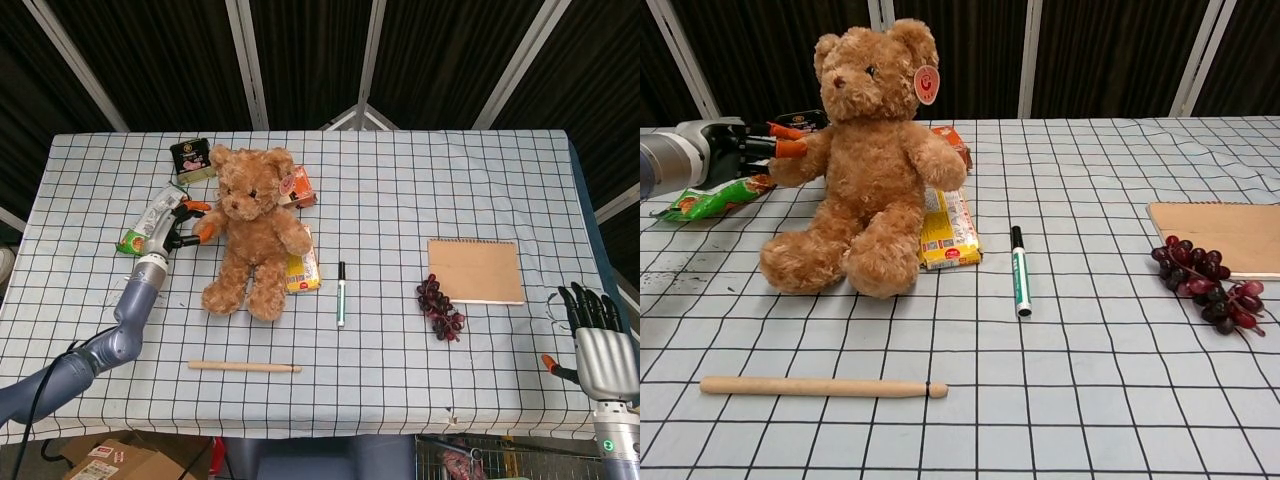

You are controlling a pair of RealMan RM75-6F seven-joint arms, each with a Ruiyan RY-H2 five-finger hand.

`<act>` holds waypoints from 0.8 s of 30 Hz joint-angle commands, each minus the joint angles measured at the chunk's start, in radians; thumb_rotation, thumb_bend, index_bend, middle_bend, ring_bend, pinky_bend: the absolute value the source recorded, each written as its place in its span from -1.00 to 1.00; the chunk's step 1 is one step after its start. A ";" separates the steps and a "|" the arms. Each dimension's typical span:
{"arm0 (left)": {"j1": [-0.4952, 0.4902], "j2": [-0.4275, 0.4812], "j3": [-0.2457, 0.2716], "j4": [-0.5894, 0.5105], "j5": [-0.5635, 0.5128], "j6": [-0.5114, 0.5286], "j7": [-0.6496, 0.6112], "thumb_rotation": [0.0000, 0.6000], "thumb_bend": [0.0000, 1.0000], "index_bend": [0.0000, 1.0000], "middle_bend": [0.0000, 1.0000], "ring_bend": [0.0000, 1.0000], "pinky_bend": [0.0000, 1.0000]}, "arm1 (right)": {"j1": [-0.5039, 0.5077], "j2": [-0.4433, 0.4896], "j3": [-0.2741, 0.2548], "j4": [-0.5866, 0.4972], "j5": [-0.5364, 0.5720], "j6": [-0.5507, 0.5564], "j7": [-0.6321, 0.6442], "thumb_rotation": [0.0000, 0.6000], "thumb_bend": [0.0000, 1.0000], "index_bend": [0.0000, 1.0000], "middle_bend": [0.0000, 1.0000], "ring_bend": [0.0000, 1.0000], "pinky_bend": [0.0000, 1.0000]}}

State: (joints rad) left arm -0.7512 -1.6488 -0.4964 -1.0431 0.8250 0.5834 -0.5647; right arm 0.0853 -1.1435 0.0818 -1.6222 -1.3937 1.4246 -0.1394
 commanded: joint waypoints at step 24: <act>0.688 0.542 0.373 -0.848 0.630 0.940 0.803 1.00 -0.19 -0.54 -0.71 -1.00 -1.00 | -0.012 0.023 -0.004 0.002 -0.033 0.022 0.083 1.00 -0.66 -0.95 -1.00 -0.99 -1.00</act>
State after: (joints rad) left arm -0.3835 -1.2493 -0.3131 -1.6267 1.2012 0.9665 -0.2993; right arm 0.0750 -1.1234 0.0785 -1.6218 -1.4212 1.4423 -0.0632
